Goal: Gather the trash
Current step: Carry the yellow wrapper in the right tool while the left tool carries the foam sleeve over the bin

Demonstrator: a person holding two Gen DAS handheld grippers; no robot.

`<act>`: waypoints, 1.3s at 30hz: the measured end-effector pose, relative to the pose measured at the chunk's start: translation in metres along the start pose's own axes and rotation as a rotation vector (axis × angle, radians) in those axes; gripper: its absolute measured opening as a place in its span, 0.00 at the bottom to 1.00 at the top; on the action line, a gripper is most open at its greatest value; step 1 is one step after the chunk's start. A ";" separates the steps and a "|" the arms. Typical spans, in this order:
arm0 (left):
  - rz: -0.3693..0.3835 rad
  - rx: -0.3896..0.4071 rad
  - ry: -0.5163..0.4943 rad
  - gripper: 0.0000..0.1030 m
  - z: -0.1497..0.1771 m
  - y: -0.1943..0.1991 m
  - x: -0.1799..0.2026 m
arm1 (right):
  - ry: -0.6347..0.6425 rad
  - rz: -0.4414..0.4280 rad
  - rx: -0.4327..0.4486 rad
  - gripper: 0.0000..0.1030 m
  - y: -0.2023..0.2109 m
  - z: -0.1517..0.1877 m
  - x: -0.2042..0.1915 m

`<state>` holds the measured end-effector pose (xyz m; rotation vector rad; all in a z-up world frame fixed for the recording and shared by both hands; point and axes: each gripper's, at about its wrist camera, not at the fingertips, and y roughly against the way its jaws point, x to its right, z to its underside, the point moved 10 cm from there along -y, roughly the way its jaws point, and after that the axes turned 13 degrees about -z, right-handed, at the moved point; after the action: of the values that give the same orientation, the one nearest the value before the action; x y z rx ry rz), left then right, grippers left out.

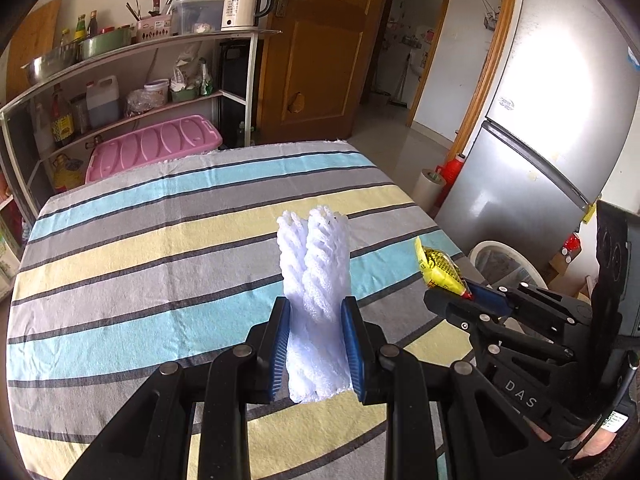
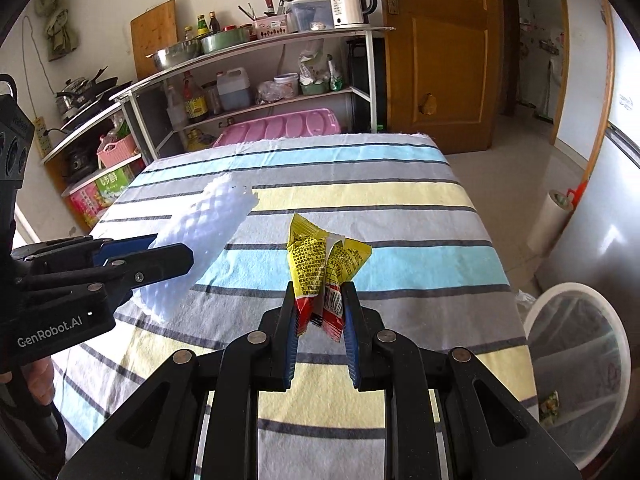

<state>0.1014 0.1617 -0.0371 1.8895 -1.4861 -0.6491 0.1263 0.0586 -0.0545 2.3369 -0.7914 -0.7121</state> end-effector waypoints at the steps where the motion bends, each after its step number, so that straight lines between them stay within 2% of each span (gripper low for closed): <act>1: 0.003 0.004 -0.004 0.26 0.000 0.002 0.005 | -0.009 0.010 0.009 0.20 0.006 0.001 0.004; 8: 0.038 0.034 -0.025 0.26 -0.006 0.014 0.043 | -0.048 0.079 0.054 0.20 0.044 0.009 0.035; 23: 0.116 0.063 -0.195 0.26 -0.006 0.014 0.155 | -0.163 0.236 0.144 0.20 0.128 0.032 0.114; 35: 0.191 0.051 -0.297 0.26 -0.004 -0.003 0.244 | -0.254 0.346 0.132 0.20 0.163 0.063 0.178; 39: 0.224 0.009 -0.324 0.26 0.005 -0.017 0.272 | -0.301 0.371 0.102 0.20 0.162 0.079 0.201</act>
<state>0.1735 -0.1004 -0.0509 1.6461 -1.8740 -0.8720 0.1546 -0.2099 -0.0637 2.1055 -1.3795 -0.8811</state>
